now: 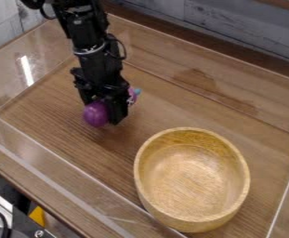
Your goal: Remove the purple eggplant from inside the brown bowl and put it on the table
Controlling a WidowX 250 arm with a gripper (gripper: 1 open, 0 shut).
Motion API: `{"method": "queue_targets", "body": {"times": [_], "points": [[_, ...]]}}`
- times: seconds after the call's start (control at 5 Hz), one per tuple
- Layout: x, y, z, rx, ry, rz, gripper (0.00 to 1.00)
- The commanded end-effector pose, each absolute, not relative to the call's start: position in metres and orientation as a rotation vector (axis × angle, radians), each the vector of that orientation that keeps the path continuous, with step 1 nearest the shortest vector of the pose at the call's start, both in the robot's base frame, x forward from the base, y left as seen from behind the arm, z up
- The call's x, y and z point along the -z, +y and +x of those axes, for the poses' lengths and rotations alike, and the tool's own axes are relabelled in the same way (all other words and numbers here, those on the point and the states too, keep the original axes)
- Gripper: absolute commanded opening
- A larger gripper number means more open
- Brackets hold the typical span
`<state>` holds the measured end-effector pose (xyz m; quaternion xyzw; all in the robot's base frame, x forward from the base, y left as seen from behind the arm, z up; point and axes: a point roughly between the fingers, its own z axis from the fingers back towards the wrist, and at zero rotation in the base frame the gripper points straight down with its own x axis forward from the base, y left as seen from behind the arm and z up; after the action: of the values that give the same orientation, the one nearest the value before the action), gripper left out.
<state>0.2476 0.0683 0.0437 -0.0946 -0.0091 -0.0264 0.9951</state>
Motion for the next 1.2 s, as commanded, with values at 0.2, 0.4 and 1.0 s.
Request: {"method": "queue_targets", "body": {"times": [0.2, 0.4, 1.0], "points": [[-0.067, 0.071, 0.249, 0.053, -0.073, -0.177, 0.00], [-0.064, 0.076, 0.246, 0.082, -0.067, -0.180, 0.00], [-0.052, 0.079, 0.243, 0.169, -0.053, -0.196, 0.00]]}}
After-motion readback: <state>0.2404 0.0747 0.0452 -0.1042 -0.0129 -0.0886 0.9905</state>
